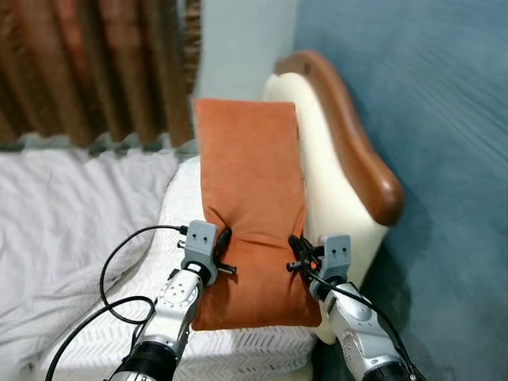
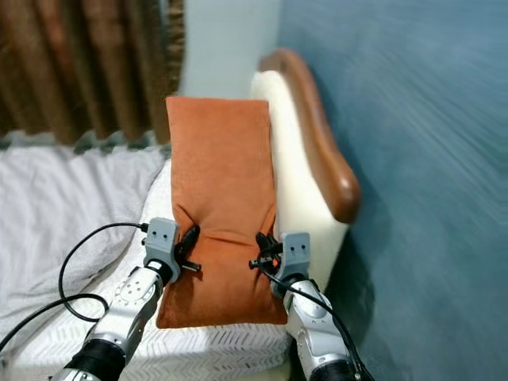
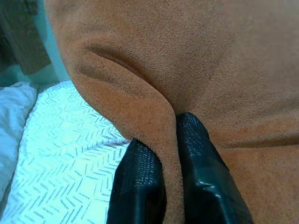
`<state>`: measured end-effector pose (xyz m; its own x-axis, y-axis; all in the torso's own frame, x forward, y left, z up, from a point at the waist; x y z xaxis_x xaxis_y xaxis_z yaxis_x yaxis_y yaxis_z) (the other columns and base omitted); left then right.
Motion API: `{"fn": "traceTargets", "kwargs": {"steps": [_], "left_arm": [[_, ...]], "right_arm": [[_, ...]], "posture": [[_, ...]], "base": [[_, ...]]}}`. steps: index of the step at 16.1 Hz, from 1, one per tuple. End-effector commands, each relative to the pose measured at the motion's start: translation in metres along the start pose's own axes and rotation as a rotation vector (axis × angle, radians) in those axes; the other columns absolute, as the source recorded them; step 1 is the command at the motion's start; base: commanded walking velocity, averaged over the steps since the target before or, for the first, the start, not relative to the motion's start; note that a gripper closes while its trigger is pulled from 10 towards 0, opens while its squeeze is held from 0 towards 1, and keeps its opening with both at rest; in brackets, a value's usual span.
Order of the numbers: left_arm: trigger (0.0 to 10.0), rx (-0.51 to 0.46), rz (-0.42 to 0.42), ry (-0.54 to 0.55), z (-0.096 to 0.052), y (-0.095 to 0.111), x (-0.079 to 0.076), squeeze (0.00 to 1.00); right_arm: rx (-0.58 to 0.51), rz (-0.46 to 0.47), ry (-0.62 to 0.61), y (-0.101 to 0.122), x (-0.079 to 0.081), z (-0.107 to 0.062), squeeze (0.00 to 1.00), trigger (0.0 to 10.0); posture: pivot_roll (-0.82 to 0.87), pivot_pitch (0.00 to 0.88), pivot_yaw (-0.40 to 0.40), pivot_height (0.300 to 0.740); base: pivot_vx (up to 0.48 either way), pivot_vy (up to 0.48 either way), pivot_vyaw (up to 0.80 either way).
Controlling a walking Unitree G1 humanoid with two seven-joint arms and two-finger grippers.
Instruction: Clean up the room
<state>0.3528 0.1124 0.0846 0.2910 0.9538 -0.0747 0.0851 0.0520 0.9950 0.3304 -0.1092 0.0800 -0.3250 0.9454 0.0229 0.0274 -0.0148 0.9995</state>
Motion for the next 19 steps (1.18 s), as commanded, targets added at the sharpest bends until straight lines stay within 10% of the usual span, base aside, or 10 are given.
{"fn": "traceTargets", "kwargs": {"steps": [1, 4, 9, 15, 19], "left_arm": [[10.0, -0.063, 0.019, 0.145, -0.012, 0.016, 0.042, 0.0], [10.0, -0.058, -0.036, 0.164, -0.041, 0.001, 0.036, 0.0], [10.0, -0.044, -0.036, 0.185, -0.047, -0.003, 0.026, 0.0], [10.0, -0.028, -0.032, 0.168, -0.073, -0.007, 0.016, 0.0], [10.0, -0.027, -0.001, 0.181, -0.078, -0.008, 0.024, 0.0]], "right_arm": [[0.02, -0.056, -0.132, 0.0, -0.051, -0.023, 0.0, 10.0], [0.02, -0.101, -0.042, -0.002, -0.042, -0.036, 0.0, 10.0], [0.016, -0.089, 0.075, 0.0, -0.02, -0.032, 0.0, 10.0], [0.07, -0.107, -0.003, -0.011, -0.031, -0.07, 0.0, 10.0], [0.048, -0.104, -0.017, -0.008, -0.031, -0.067, 0.0, 10.0]], "posture": [[0.04, 0.0, -0.059, 0.74], [0.05, 0.0, -0.056, 0.74], [0.07, 0.0, -0.08, 0.74], [0.07, 0.0, -0.093, 0.74], [0.07, 0.0, -0.095, 0.74]], "base": [[0.48, 0.0, 0.0], [0.48, 0.0, 0.0], [0.192, 0.0, 0.33], [0.0, 0.0, 0.0], [0.0, 0.0, 0.0]]}}
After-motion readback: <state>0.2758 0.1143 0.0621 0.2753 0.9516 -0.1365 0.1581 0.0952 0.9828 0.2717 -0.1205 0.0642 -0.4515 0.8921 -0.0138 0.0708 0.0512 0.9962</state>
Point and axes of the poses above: a point about 5 cm out from each wrist's last joint towards the gripper, its own z axis pointing out of the wrist towards the gripper, its own y axis along the axis of the wrist's last joint, x = y × z, the point moved 2 cm from there along z, pointing out of the wrist towards the gripper, and after that the axes turned 7 degrees about -z, right-handed, at the moved point
